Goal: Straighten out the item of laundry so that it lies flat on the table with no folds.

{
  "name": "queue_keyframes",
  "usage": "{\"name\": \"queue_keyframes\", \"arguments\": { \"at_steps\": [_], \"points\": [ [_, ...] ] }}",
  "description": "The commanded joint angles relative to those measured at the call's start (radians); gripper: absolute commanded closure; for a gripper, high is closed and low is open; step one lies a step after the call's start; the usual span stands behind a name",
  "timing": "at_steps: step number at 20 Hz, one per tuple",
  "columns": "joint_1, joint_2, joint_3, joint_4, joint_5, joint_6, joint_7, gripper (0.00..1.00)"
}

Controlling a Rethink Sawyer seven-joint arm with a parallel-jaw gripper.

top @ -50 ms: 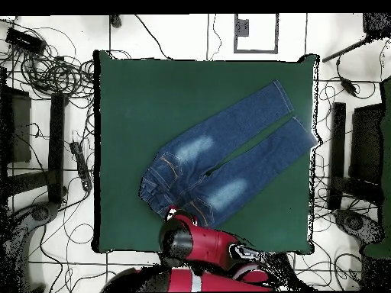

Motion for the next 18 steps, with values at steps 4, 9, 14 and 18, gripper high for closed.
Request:
{"name": "queue_keyframes", "arguments": {
  "at_steps": [4, 9, 14, 18],
  "points": [
    [0.003, 0.08, 0.058, -0.138, 0.038, -0.037, 0.152, 1.0],
    [-0.014, 0.032, 0.074, -0.089, 0.023, -0.006, 0.152, 1.0],
    [-0.062, -0.004, 0.074, -0.037, -0.029, -0.008, 0.14, 1.0],
    [-0.109, -0.019, 0.067, 0.011, -0.092, -0.029, 0.128, 1.0]
  ]
}}
